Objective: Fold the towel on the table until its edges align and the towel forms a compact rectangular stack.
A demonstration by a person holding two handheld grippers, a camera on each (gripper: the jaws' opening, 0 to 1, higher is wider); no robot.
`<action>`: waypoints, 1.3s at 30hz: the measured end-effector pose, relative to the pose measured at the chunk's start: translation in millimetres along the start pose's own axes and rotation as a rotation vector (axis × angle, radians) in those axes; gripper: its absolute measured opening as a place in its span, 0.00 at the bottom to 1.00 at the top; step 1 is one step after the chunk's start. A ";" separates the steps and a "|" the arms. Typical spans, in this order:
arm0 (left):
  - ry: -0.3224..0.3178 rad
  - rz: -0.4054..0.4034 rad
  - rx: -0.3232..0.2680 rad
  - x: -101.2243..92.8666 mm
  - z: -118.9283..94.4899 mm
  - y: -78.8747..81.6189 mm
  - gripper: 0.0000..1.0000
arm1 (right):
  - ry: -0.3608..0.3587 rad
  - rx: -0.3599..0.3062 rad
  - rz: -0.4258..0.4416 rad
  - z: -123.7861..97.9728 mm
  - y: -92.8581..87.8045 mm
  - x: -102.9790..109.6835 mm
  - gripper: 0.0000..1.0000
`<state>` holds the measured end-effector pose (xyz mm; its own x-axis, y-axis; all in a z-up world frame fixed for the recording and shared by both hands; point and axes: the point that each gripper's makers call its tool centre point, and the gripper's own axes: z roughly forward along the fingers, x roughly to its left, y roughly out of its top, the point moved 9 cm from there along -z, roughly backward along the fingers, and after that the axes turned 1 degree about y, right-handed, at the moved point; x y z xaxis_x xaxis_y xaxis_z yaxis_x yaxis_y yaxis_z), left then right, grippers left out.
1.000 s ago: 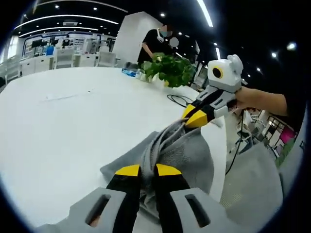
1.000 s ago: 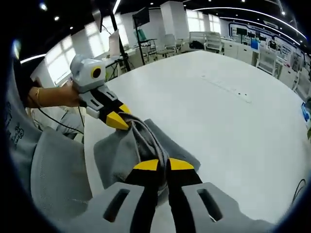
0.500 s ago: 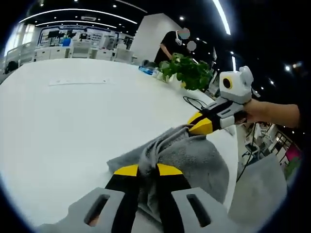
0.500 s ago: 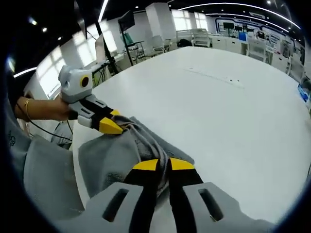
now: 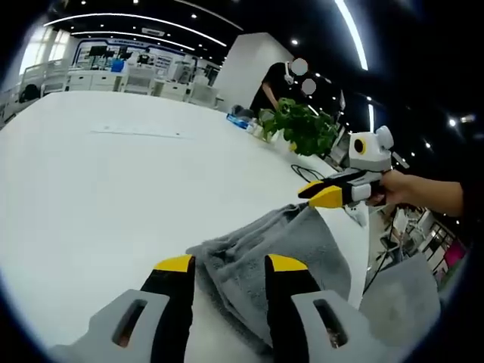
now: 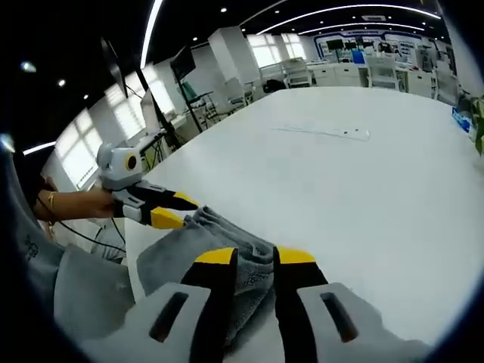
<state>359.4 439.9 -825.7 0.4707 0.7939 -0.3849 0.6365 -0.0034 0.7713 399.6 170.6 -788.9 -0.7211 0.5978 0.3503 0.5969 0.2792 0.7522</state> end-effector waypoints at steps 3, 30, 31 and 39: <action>0.017 -0.015 0.029 3.1 0.6 -4.5 0.36 | -0.010 0.014 -0.004 -0.1 -8.9 0.8 0.24; 0.107 0.111 0.191 13.9 46.3 10.6 0.15 | -0.126 0.128 0.001 38.3 -27.3 -30.2 0.05; 0.107 0.122 0.190 14.8 48.8 12.4 0.14 | -0.132 0.126 0.007 39.1 -26.2 -35.0 0.05; 0.086 0.162 0.181 23.8 68.2 26.8 0.13 | -0.176 0.084 0.034 45.3 -16.1 -55.1 0.04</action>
<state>429.3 417.2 -848.7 0.5265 0.8231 -0.2128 0.6597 -0.2377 0.7129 445.7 167.3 -845.6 -0.6318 0.7282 0.2657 0.6522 0.3142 0.6898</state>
